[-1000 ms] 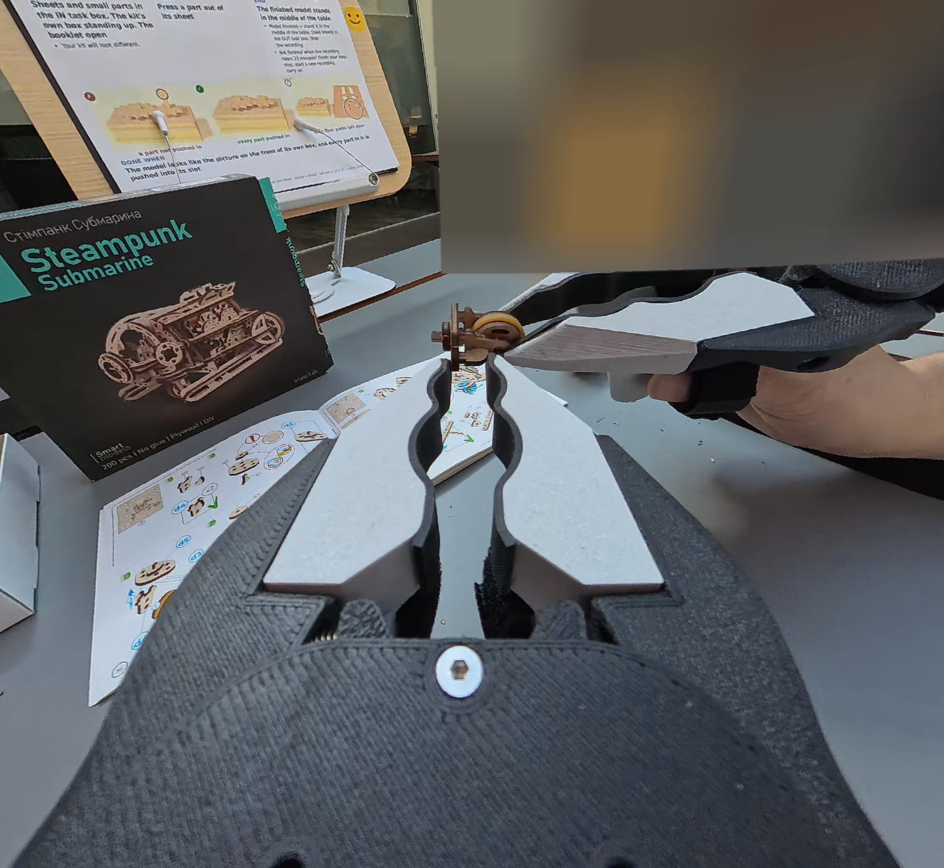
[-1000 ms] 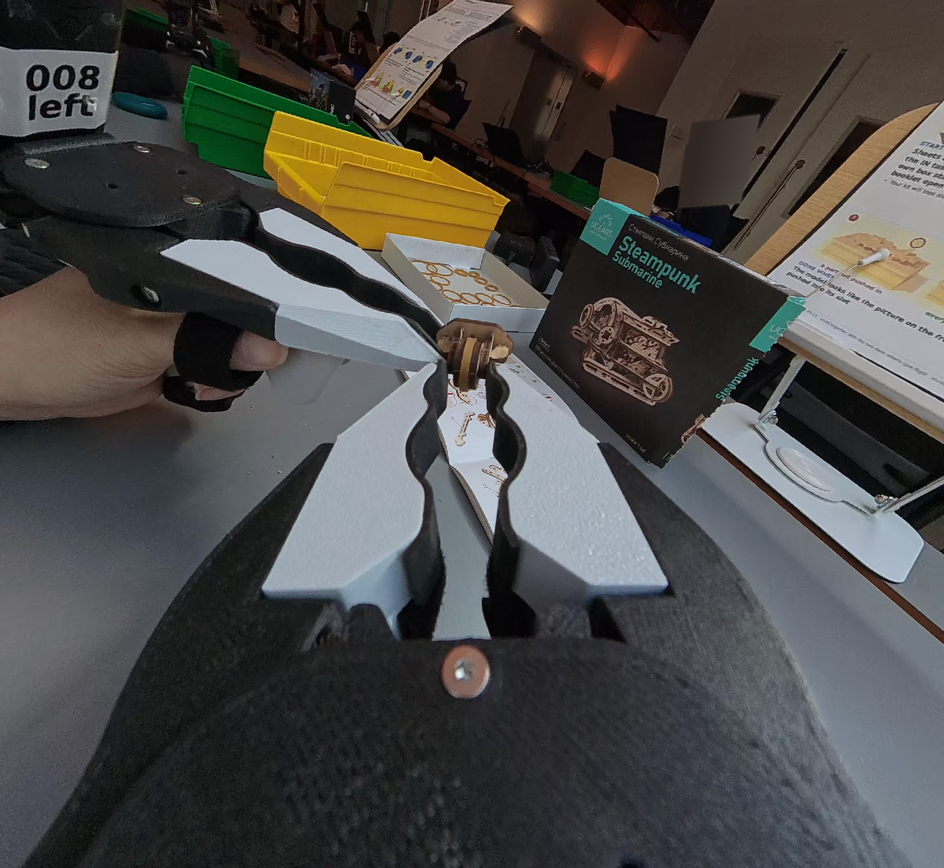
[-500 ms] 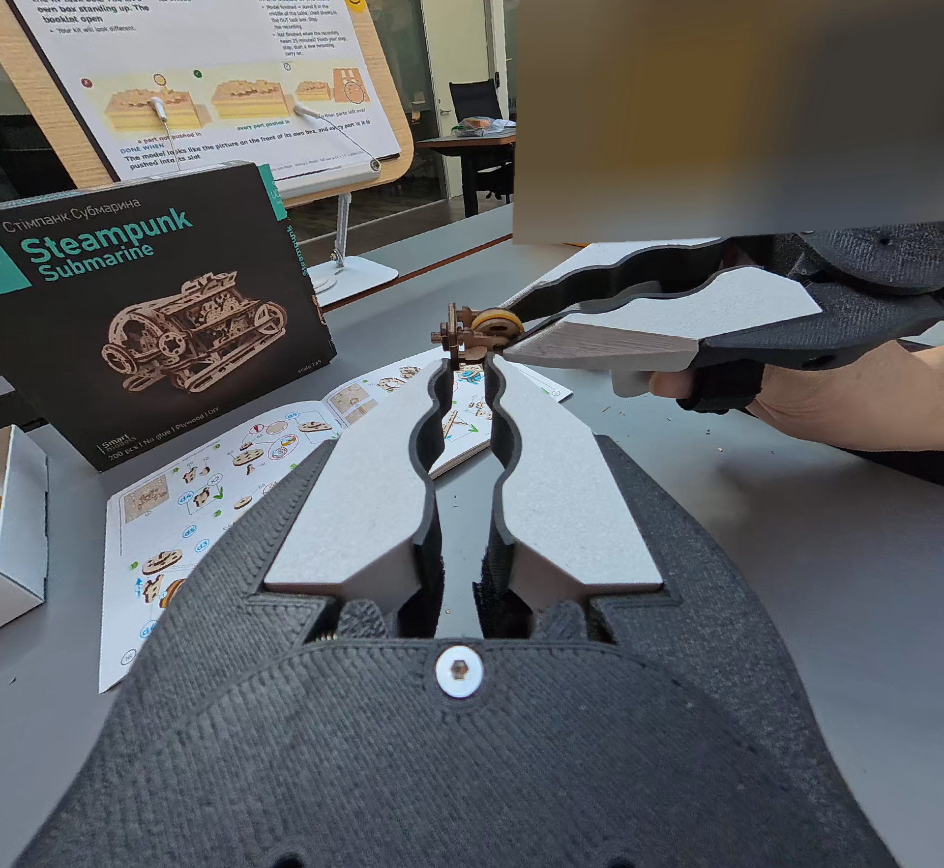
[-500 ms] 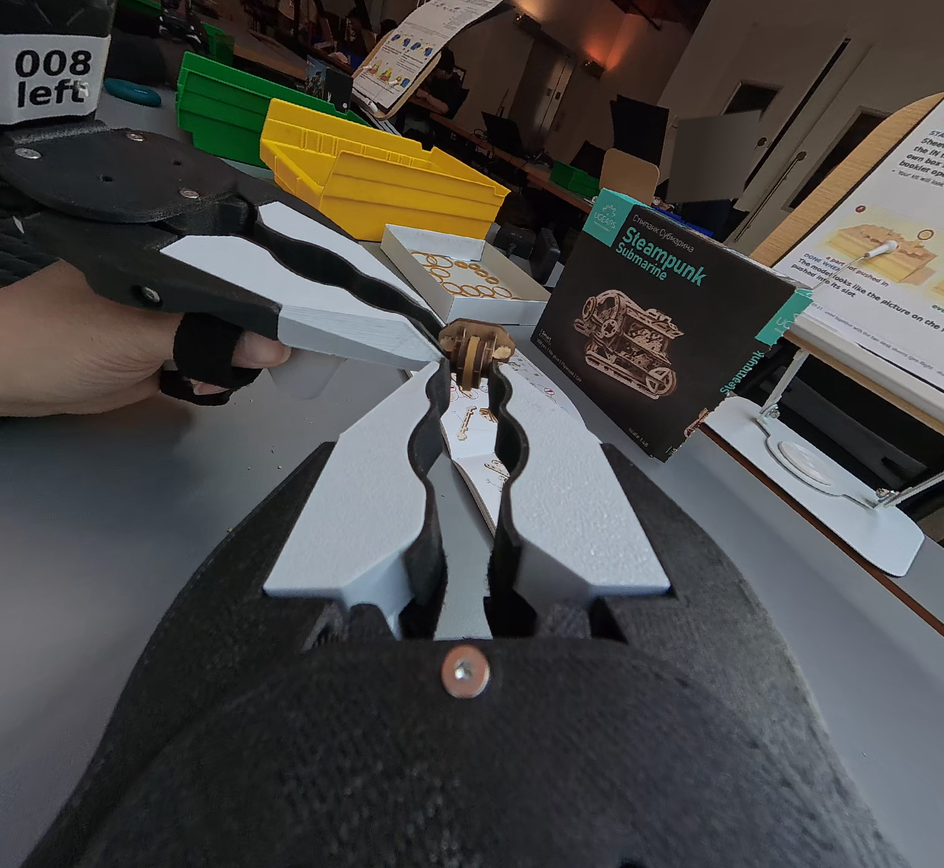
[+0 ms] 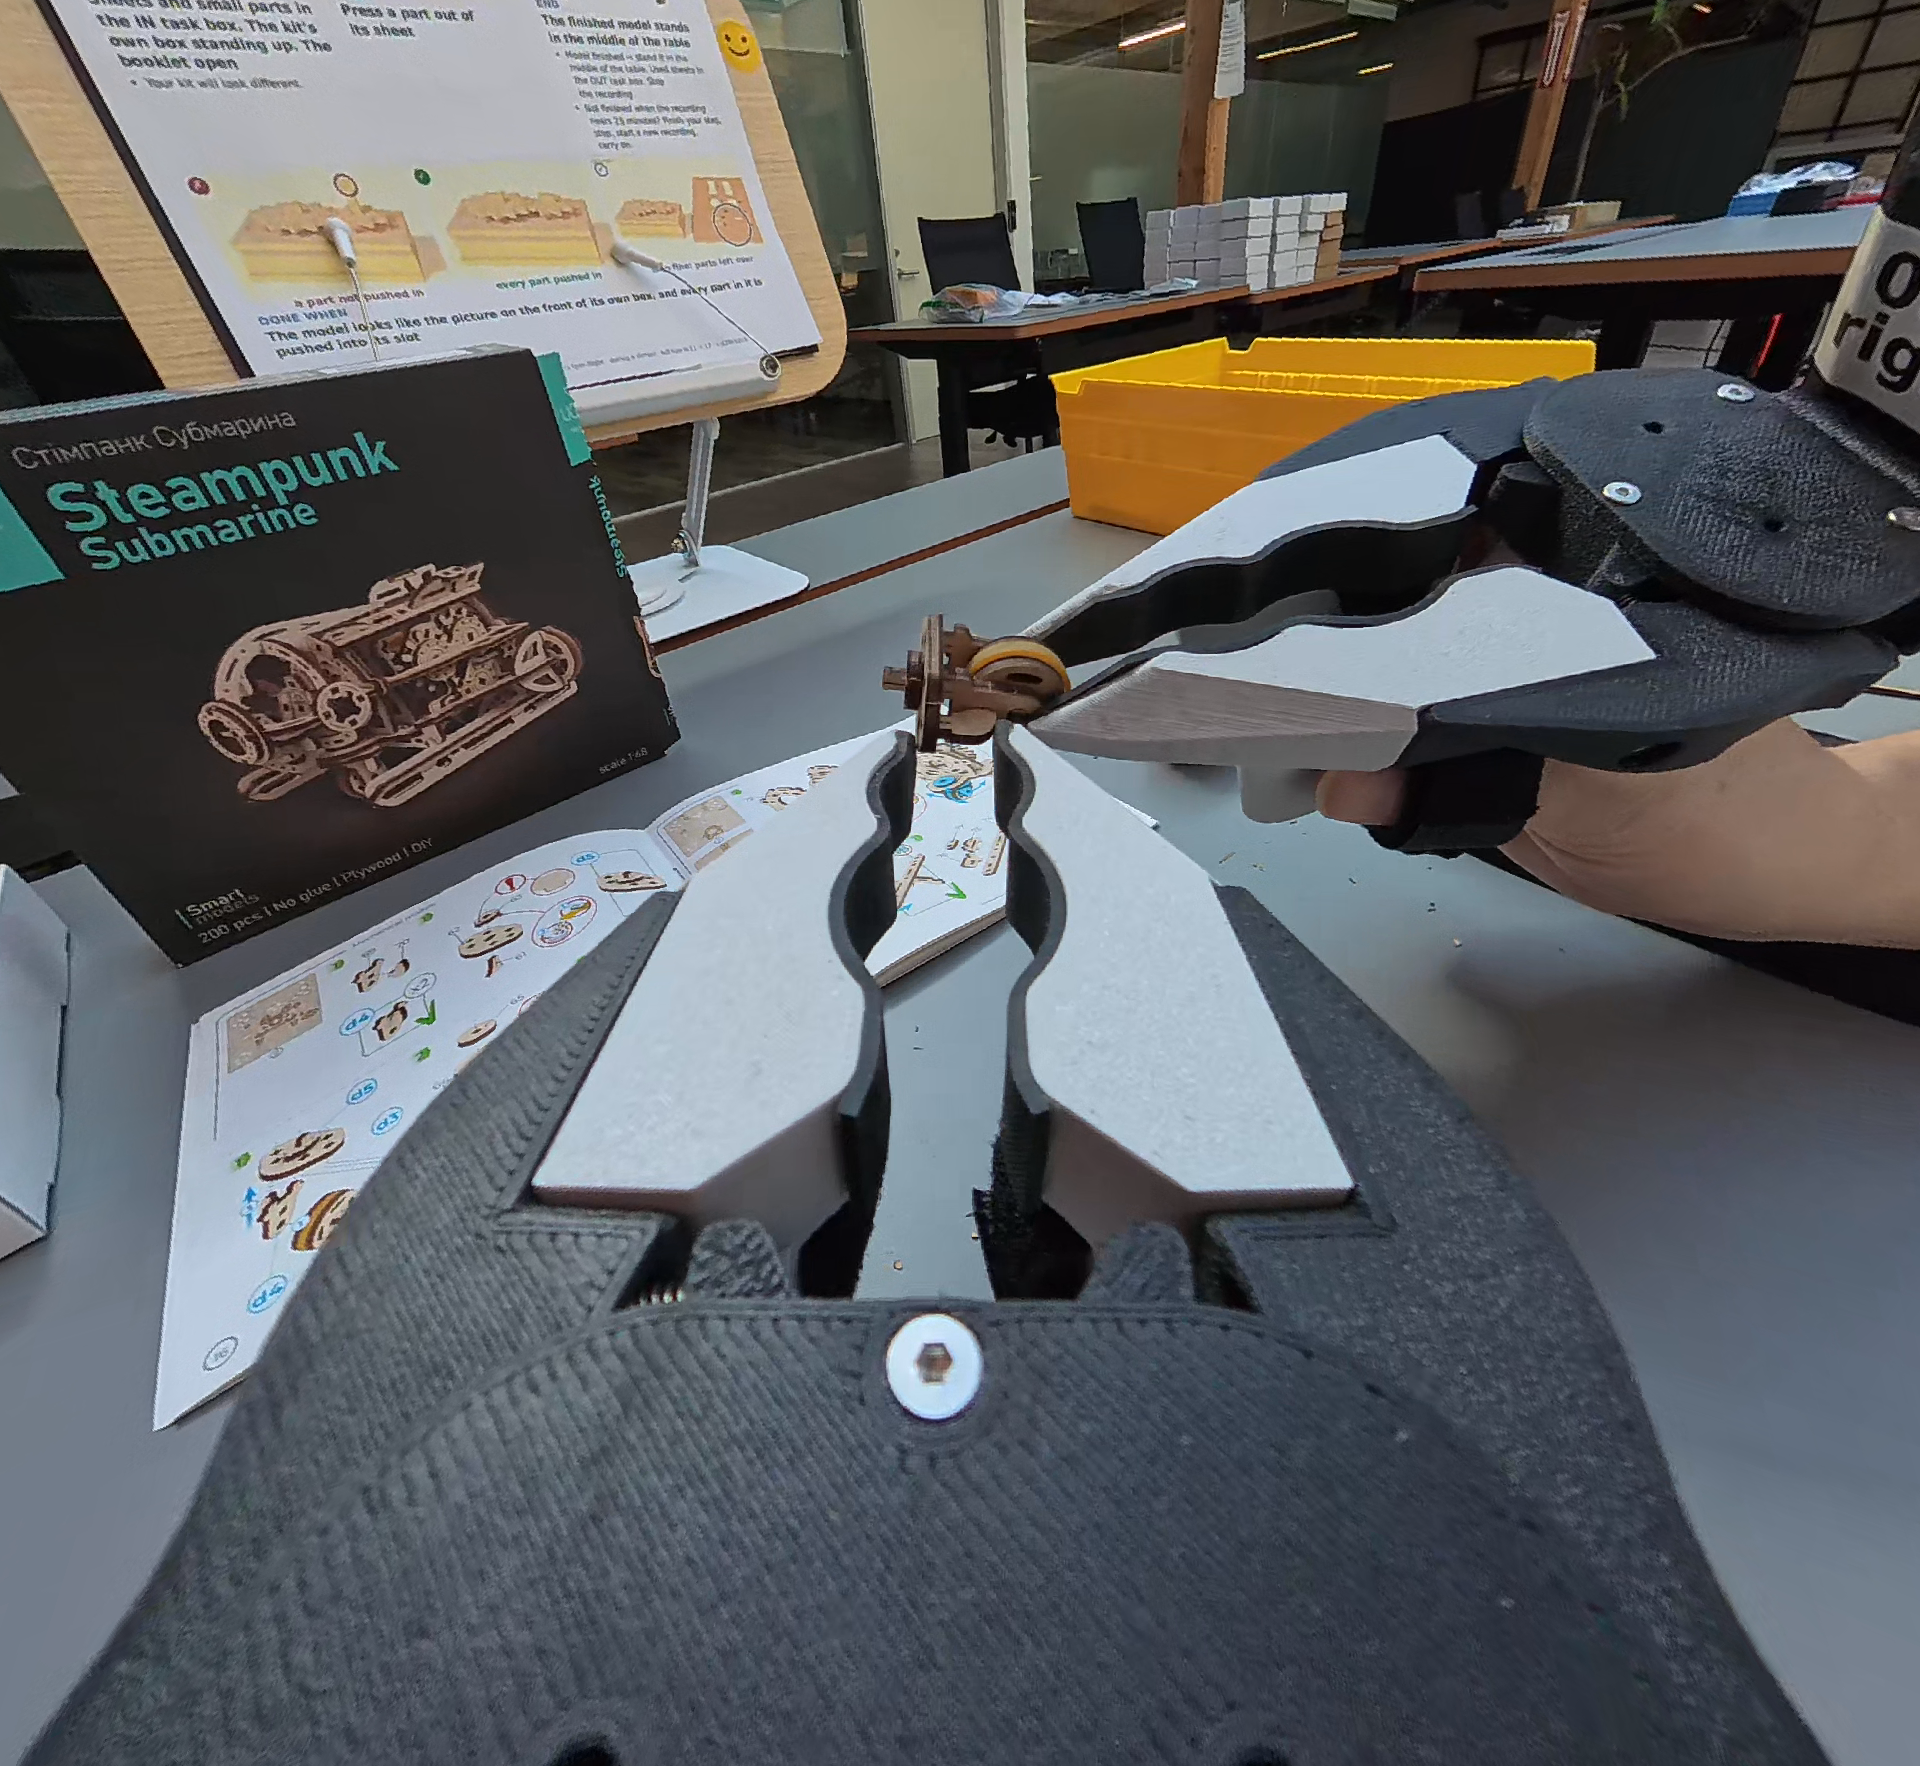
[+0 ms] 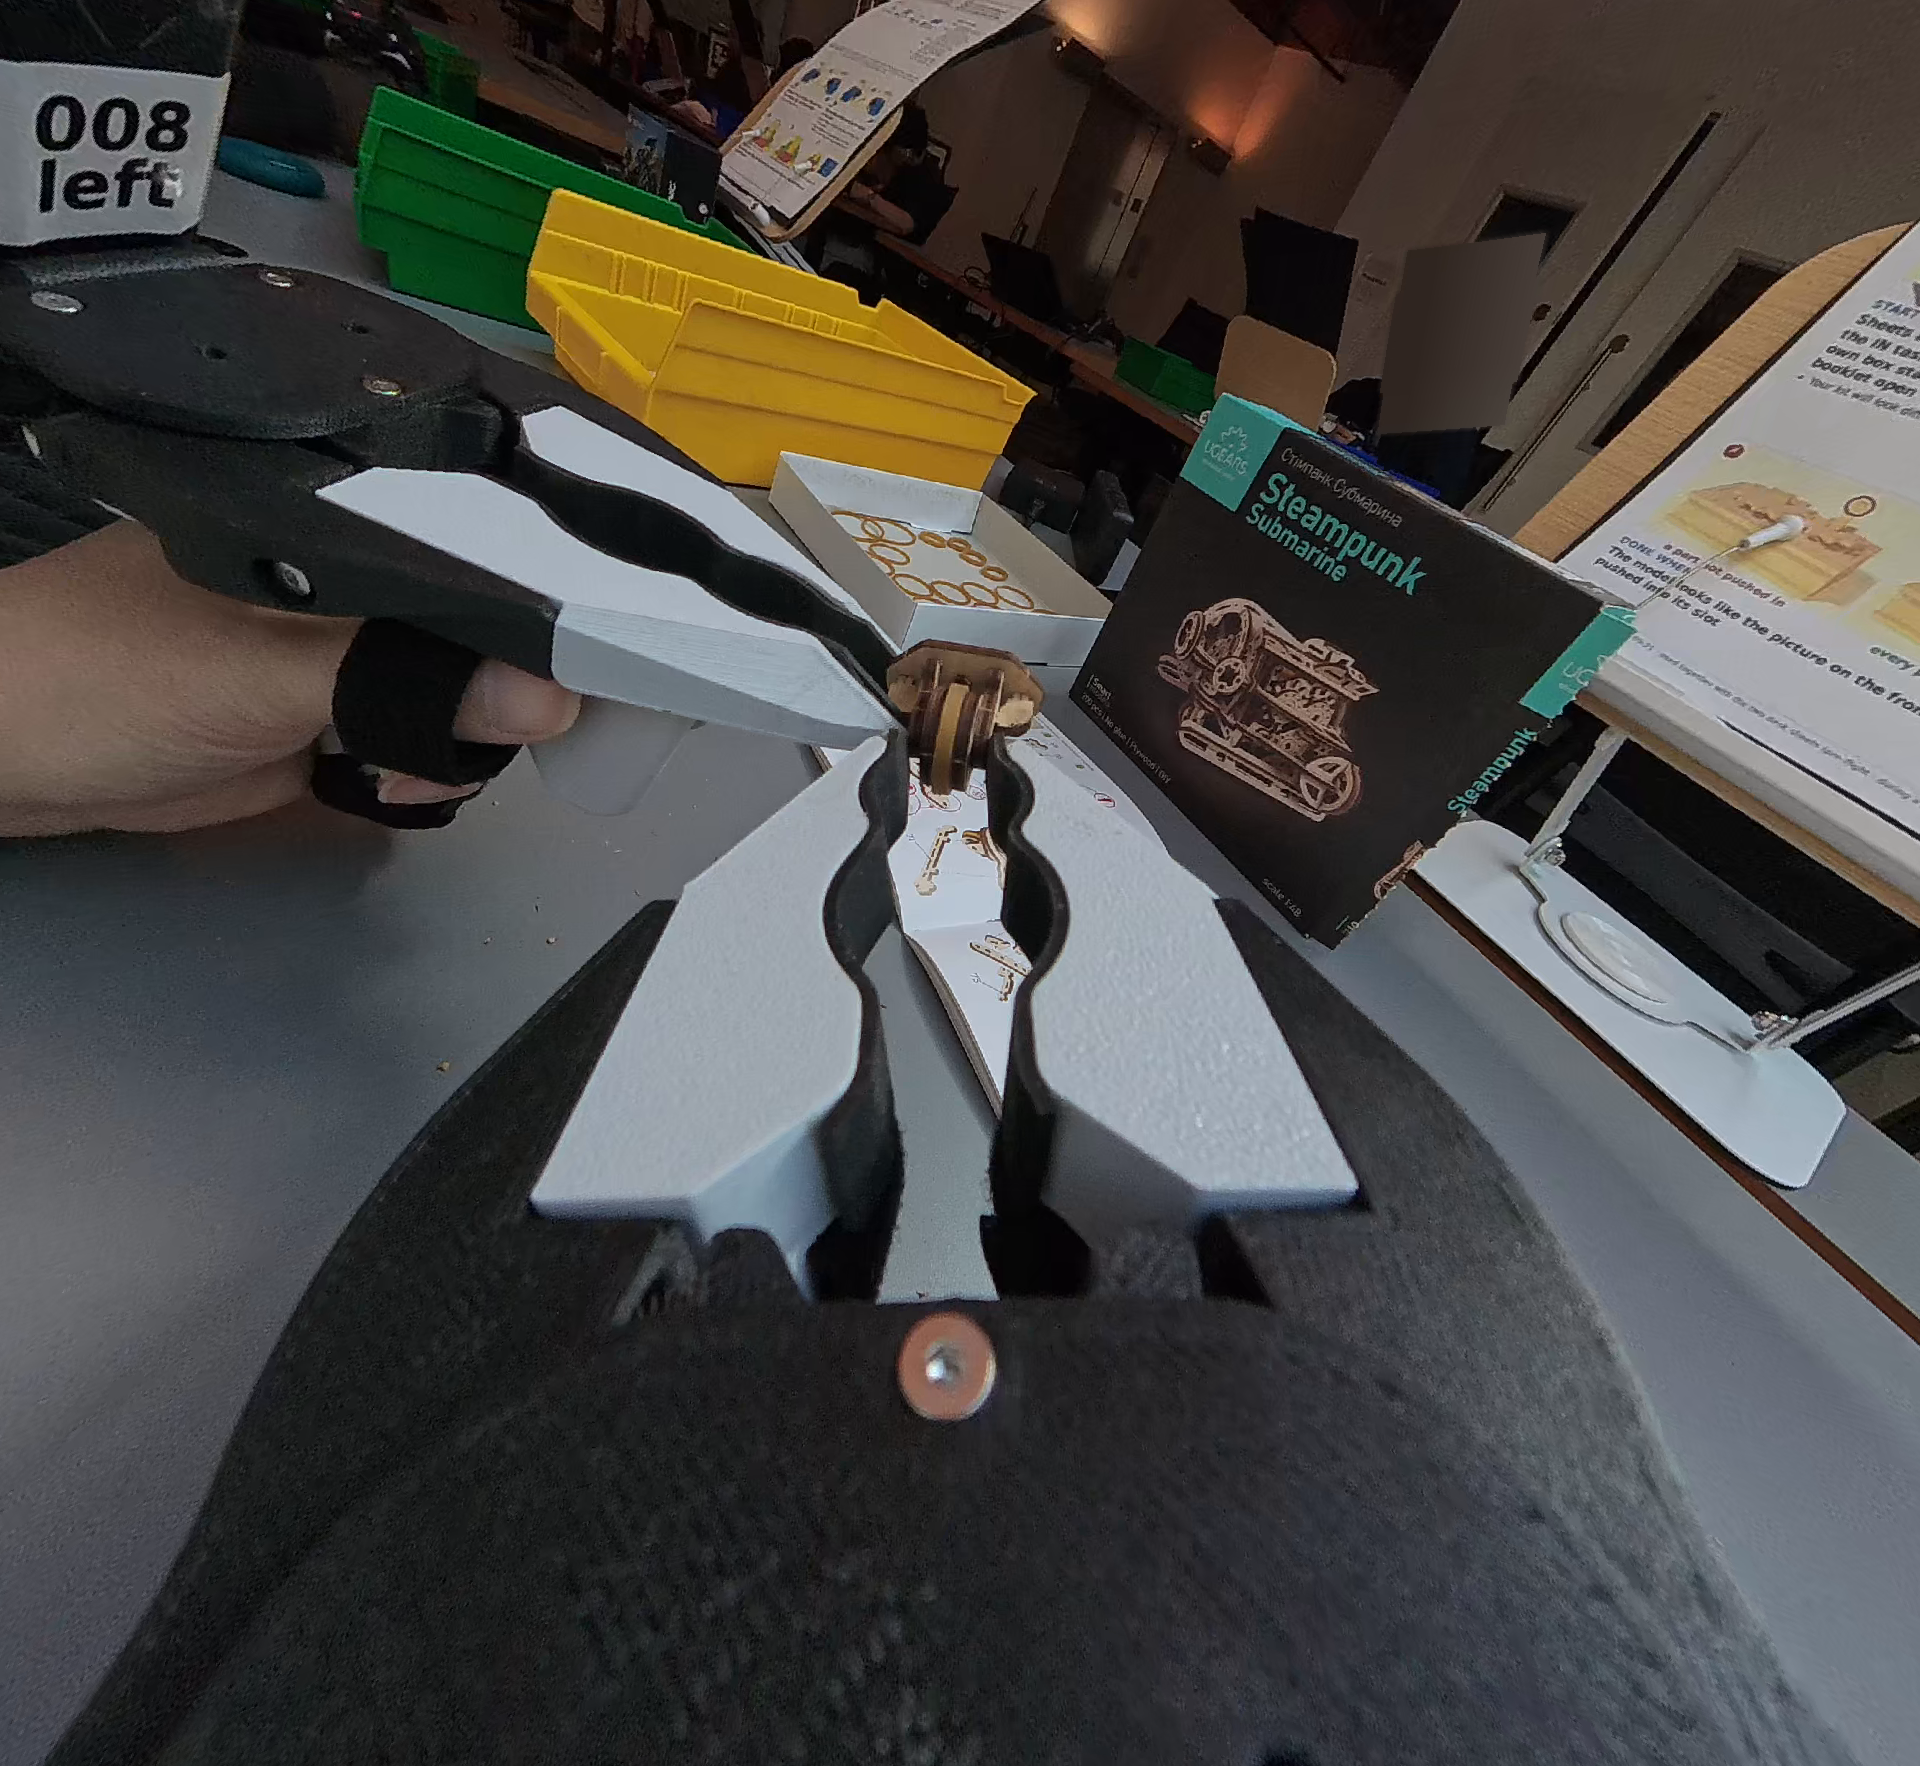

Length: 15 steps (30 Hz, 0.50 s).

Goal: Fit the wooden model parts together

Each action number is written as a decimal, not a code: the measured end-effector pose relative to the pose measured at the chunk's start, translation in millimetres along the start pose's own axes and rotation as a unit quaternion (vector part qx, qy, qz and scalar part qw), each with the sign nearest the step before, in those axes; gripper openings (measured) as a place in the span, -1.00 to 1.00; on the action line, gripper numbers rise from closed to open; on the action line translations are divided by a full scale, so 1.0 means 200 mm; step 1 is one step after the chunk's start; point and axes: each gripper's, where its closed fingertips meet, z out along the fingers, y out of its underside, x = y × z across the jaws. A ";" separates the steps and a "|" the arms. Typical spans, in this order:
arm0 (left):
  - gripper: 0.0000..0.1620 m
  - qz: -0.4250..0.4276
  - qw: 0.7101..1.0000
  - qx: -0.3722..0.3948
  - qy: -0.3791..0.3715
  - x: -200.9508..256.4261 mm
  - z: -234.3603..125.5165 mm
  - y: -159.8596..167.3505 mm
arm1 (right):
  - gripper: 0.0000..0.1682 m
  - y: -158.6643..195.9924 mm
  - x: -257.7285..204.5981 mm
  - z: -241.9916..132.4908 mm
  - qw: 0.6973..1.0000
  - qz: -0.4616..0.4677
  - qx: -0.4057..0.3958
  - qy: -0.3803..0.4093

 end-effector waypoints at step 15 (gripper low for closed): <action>-0.87 -0.009 0.999 -0.035 0.001 -0.02 0.01 0.07 | -0.84 0.05 -0.01 0.02 1.000 0.000 -0.026 0.005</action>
